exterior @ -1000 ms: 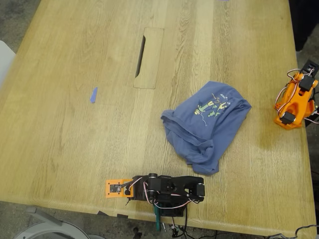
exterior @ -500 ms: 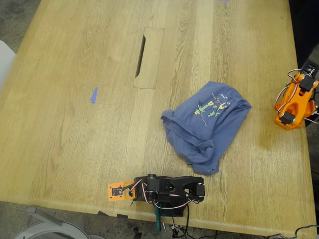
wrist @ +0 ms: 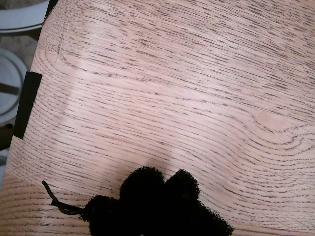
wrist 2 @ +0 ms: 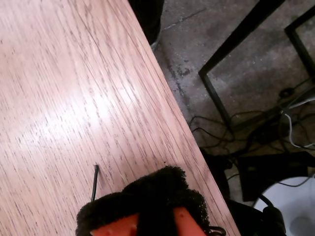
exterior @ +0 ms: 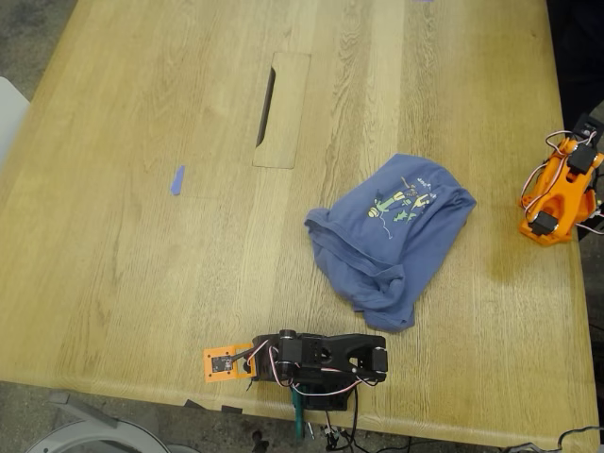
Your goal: Fold a T-shirt
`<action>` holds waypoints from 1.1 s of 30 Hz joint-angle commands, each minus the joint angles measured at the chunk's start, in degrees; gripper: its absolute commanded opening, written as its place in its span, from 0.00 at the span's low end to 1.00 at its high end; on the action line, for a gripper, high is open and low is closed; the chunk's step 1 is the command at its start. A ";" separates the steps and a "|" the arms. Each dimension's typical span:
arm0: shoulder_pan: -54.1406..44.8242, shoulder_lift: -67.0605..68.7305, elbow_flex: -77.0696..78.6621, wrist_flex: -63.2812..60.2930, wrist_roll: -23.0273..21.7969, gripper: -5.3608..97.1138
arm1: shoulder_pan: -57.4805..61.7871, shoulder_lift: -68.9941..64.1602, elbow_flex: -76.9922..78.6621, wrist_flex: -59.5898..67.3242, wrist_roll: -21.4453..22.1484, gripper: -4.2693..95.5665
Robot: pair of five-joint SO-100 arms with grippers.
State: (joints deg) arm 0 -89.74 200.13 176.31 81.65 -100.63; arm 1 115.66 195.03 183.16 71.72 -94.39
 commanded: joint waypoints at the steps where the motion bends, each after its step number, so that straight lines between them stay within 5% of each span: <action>1: 0.97 6.59 -0.62 0.18 -0.79 0.05 | 4.92 0.09 3.96 0.26 -1.76 0.04; 10: 0.79 6.68 -0.62 -1.41 -5.01 0.05 | 4.22 0.09 4.04 -17.14 2.90 0.06; 14: 0.79 6.68 -0.62 -1.49 -2.81 0.05 | 4.92 0.09 4.04 -10.02 -3.43 0.06; 33: 2.29 6.68 -0.62 0.18 -3.78 0.05 | 4.92 0.09 3.96 0.26 -1.14 0.07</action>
State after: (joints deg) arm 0 -87.98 200.13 176.31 81.30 -104.15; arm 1 115.93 195.03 183.16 71.72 -95.01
